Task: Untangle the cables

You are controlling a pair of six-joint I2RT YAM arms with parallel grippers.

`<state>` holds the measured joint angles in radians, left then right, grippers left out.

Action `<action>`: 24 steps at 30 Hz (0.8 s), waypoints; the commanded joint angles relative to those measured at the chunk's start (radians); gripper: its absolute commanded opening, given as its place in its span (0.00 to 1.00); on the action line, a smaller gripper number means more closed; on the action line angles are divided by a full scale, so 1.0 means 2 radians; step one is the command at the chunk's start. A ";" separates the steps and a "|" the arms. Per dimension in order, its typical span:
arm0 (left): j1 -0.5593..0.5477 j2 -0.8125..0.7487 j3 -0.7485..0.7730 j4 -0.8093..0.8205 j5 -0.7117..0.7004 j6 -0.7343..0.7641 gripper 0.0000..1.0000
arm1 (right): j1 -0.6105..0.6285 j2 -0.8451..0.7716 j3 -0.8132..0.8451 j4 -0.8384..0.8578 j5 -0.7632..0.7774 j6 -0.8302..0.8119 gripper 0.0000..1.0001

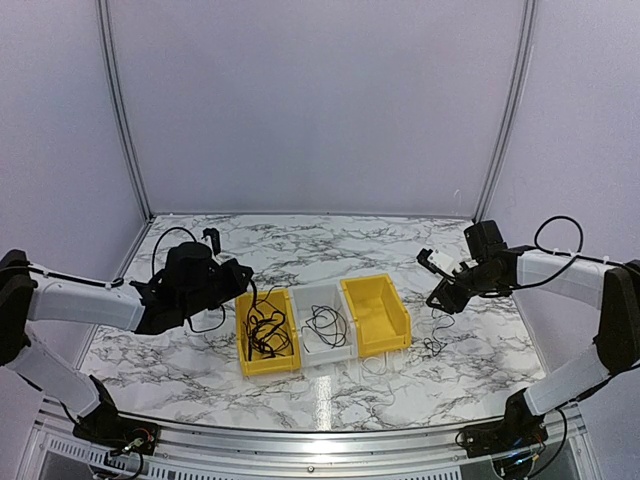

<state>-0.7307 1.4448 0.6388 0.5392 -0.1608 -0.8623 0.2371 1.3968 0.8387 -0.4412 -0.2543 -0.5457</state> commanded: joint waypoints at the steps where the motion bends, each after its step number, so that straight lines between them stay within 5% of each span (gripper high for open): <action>1: -0.039 -0.009 0.026 -0.125 -0.146 0.156 0.00 | -0.003 0.002 -0.003 0.010 -0.008 0.007 0.49; 10: -0.092 0.050 0.086 -0.191 -0.165 0.228 0.00 | -0.004 0.000 -0.008 0.013 -0.010 0.006 0.49; 24: -0.095 0.122 0.150 -0.250 -0.100 0.238 0.00 | -0.004 -0.007 -0.015 0.017 -0.013 0.003 0.48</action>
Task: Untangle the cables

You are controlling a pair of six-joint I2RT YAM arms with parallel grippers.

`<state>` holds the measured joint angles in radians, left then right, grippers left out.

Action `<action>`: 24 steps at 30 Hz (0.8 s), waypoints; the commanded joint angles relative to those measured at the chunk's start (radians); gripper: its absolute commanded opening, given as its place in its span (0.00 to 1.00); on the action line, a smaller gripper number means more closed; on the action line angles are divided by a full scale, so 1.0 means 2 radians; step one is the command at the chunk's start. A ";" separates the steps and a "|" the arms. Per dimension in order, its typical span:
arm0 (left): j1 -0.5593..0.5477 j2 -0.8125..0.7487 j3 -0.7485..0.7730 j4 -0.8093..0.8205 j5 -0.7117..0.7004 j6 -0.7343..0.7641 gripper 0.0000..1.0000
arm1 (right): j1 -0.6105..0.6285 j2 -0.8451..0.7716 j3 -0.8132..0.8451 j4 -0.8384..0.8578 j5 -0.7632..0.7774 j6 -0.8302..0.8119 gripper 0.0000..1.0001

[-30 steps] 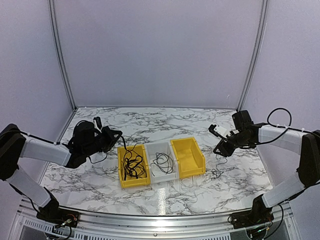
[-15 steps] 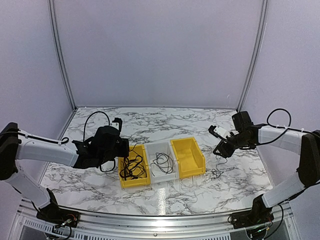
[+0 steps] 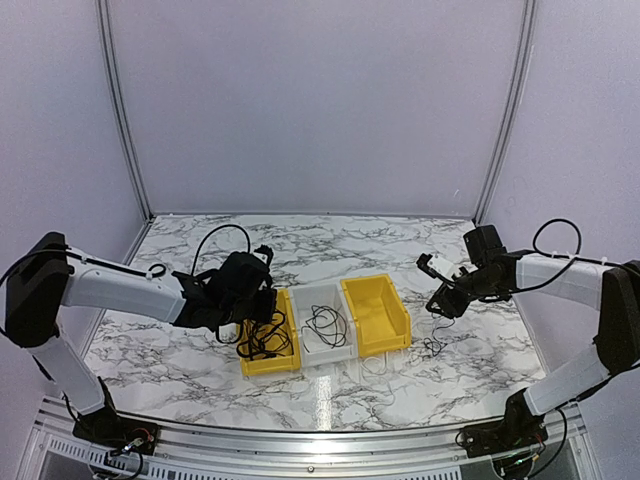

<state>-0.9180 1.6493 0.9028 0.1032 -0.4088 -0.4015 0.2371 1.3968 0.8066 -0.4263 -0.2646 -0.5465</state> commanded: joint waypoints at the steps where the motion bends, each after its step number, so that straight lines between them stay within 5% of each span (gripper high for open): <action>1: -0.001 0.023 0.020 -0.033 0.027 0.008 0.00 | -0.004 -0.008 0.000 0.009 -0.008 0.003 0.48; 13: -0.002 0.079 0.062 -0.058 0.061 0.028 0.00 | -0.003 -0.014 -0.004 0.009 -0.015 0.004 0.48; 19: -0.003 0.044 0.070 -0.092 0.041 0.022 0.30 | -0.003 -0.017 -0.005 0.009 -0.016 0.003 0.48; 24: -0.004 -0.002 0.071 -0.121 0.030 0.019 0.46 | -0.003 -0.017 -0.004 0.009 -0.023 0.005 0.48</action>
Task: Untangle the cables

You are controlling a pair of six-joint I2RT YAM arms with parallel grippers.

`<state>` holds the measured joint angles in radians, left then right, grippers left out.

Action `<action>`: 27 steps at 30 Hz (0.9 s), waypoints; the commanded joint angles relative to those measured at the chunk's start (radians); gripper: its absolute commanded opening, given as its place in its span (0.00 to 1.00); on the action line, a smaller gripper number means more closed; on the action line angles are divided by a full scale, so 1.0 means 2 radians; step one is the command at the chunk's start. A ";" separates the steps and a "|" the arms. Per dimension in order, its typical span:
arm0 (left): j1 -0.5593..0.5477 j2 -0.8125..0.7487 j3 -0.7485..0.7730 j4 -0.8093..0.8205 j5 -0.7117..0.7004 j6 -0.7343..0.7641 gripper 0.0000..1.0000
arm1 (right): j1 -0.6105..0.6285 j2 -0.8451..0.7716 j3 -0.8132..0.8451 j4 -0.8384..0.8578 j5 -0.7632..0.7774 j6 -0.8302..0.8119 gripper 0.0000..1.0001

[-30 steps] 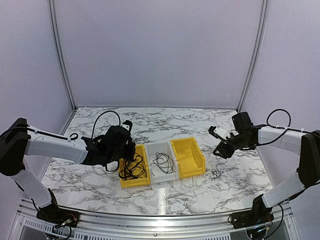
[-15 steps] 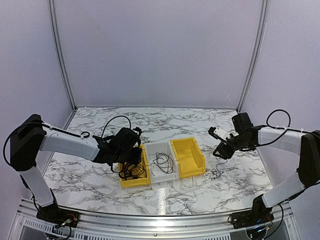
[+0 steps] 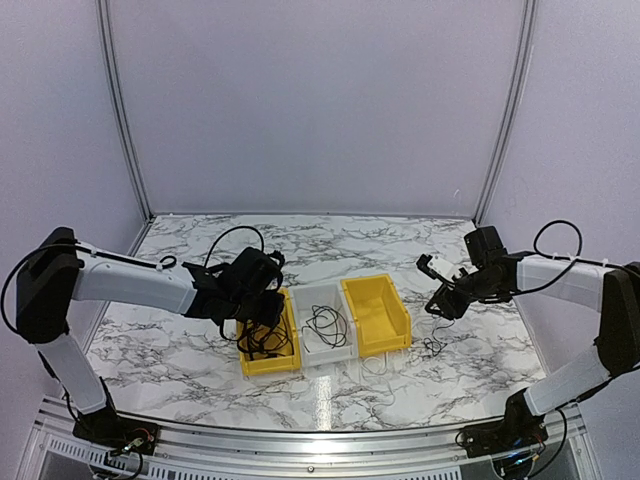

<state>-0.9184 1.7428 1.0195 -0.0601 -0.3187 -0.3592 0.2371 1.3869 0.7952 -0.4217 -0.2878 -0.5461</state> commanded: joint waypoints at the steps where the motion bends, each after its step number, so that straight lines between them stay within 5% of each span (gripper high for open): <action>1: -0.003 -0.058 0.013 -0.043 -0.015 -0.003 0.47 | -0.003 -0.012 0.002 0.007 -0.012 0.005 0.48; 8: -0.003 -0.102 0.027 -0.068 -0.029 0.001 0.59 | -0.003 -0.016 0.002 0.006 -0.015 0.004 0.48; 19: -0.038 -0.150 0.048 -0.033 -0.023 0.032 0.58 | -0.004 -0.039 0.001 -0.018 0.054 -0.042 0.45; 27: -0.057 -0.127 0.050 -0.011 -0.011 0.033 0.57 | -0.007 -0.030 0.003 -0.017 0.029 -0.026 0.46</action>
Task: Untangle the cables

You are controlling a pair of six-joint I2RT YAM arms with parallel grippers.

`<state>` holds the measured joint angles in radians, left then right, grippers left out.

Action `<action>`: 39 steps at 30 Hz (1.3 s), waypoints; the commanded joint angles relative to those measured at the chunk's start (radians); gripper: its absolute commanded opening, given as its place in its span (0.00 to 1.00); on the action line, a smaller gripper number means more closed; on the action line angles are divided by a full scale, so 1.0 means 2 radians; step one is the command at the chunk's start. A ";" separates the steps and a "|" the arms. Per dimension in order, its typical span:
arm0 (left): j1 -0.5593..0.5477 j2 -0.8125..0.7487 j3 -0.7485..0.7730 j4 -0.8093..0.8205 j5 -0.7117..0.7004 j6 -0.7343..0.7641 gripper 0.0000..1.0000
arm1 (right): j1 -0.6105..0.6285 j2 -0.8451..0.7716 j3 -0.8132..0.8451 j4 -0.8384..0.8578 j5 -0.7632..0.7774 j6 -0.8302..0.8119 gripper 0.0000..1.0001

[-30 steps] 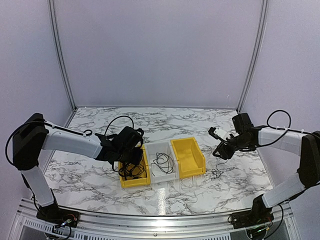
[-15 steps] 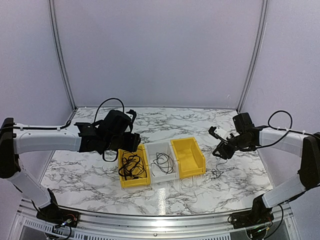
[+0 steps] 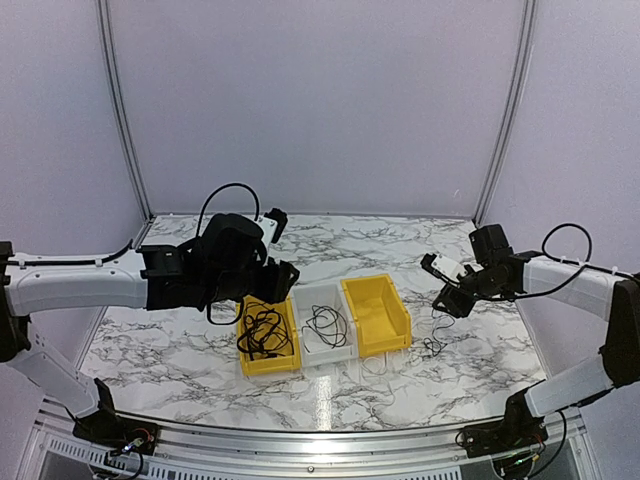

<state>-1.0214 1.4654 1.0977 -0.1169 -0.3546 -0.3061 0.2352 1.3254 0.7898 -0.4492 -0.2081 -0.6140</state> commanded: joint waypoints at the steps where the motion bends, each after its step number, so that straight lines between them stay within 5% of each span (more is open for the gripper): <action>1: -0.006 0.014 0.012 0.019 0.008 0.006 0.57 | -0.006 0.007 0.009 -0.004 -0.015 0.012 0.46; 17: -0.011 0.038 0.019 0.033 0.024 0.005 0.54 | -0.015 0.034 0.021 -0.007 -0.042 0.019 0.24; 25: -0.014 0.055 0.027 0.047 0.035 0.007 0.53 | -0.017 0.025 0.028 -0.014 -0.047 0.019 0.00; 32: -0.053 0.094 0.040 0.175 0.050 0.084 0.60 | -0.017 -0.049 0.103 -0.091 -0.043 0.017 0.00; 39: -0.095 0.216 0.177 0.245 0.056 0.167 0.65 | -0.017 -0.114 0.244 -0.187 -0.091 0.009 0.00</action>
<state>-1.1797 1.7924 1.3128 0.2073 -0.2634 -0.0952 0.2119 1.1488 1.1252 -0.6807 -0.3176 -0.5816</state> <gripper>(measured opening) 0.638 0.007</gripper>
